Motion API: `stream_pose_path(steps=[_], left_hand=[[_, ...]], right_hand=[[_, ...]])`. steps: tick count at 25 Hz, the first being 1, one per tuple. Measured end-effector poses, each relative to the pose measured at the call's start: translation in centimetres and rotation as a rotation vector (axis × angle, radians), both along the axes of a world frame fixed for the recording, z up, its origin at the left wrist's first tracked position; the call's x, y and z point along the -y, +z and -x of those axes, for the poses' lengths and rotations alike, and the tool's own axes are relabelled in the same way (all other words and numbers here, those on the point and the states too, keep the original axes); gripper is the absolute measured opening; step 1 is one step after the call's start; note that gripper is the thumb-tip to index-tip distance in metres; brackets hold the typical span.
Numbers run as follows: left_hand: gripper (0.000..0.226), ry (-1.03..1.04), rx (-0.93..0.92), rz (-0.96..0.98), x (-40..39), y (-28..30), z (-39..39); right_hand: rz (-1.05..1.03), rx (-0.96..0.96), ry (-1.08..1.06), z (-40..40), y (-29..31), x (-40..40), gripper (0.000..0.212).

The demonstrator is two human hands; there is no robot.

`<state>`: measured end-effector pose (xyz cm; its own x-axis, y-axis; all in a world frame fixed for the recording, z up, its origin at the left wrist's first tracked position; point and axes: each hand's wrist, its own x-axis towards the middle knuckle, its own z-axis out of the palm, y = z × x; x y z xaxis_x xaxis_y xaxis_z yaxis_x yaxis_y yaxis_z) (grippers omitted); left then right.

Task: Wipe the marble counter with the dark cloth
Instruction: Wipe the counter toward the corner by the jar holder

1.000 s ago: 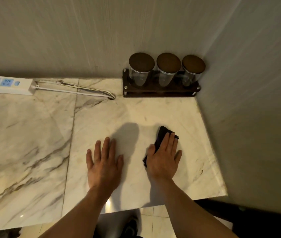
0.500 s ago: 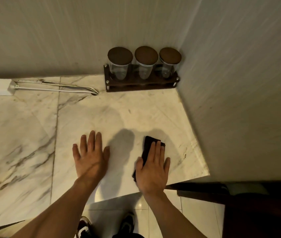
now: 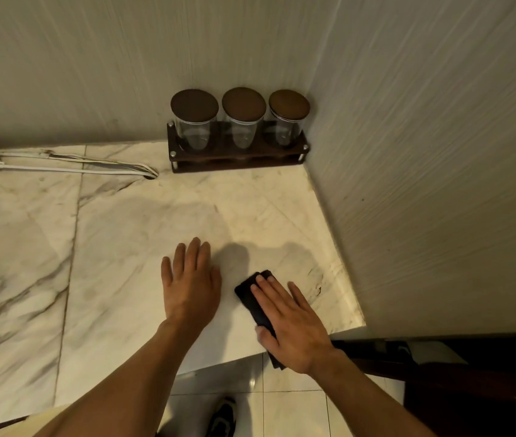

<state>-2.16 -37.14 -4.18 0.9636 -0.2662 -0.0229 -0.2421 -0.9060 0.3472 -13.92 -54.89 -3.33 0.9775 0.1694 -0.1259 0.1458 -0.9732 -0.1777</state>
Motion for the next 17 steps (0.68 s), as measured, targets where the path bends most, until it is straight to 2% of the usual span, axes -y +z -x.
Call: stream_pose_path(steps=[7,17], left_hand=[[0.06,0.019,-0.005,-0.063,0.6,-0.4,0.5],[0.057,0.011,-0.02,-0.138,0.7,-0.3,0.3]], right_hand=[[0.042,-0.073,0.208,-4.0,0.5,3.7,0.069],[0.067,-0.086,0.19,-12.2,0.5,6.3,0.069]])
